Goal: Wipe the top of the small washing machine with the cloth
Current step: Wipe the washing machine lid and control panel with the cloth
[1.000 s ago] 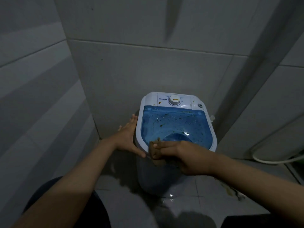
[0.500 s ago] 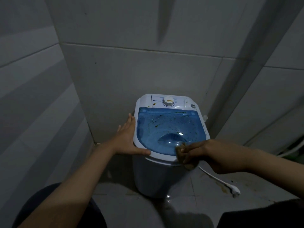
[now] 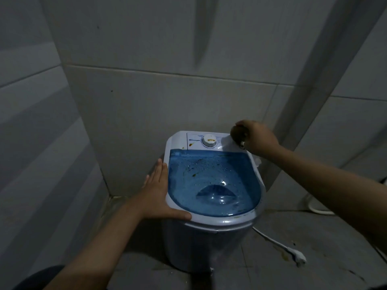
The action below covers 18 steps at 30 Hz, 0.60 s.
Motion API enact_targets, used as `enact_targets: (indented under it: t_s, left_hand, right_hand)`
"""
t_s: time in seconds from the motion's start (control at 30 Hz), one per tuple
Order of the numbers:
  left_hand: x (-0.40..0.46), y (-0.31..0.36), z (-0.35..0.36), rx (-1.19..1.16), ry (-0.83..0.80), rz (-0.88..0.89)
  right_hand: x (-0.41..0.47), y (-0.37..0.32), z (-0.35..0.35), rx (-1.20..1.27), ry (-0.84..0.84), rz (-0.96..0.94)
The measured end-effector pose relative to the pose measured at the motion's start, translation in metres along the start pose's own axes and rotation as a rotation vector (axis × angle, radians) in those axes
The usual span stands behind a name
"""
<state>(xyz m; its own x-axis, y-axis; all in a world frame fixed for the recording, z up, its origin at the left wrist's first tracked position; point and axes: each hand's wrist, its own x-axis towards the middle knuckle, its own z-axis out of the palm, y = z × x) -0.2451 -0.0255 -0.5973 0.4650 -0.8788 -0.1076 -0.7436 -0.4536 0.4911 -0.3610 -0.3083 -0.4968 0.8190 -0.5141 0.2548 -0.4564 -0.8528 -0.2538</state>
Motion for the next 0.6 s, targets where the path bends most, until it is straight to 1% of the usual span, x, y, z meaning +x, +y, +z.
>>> enact_targets:
  t_s: [0.07, 0.1, 0.17, 0.23, 0.37, 0.47, 0.6]
  left_hand:
    - [0.0, 0.0, 0.001, -0.002, 0.009, 0.0]
    - [0.001, 0.0, 0.001, -0.002, 0.008, -0.002]
    - [0.001, -0.001, 0.001, 0.0, 0.004, -0.003]
    - [0.0, -0.001, 0.001, -0.006, 0.005, 0.0]
    - [0.0, -0.001, 0.001, -0.018, 0.004, 0.001]
    - [0.001, -0.001, 0.001, -0.023, 0.001, -0.002]
    - [0.001, 0.0, 0.002, -0.027, 0.003, -0.001]
  right_hand:
    - [0.014, 0.005, 0.011, -0.025, 0.023, 0.023]
    - [0.02, 0.007, 0.016, -0.042, -0.011, 0.014]
    - [0.023, 0.011, 0.026, -0.074, -0.131, -0.04]
    - [0.021, 0.016, 0.032, -0.058, -0.172, -0.074]
    - [0.011, 0.028, 0.03, 0.006, -0.144, -0.042]
    - [-0.003, 0.038, 0.028, 0.011, -0.157, -0.033]
    - [-0.023, 0.043, 0.028, 0.026, -0.125, -0.035]
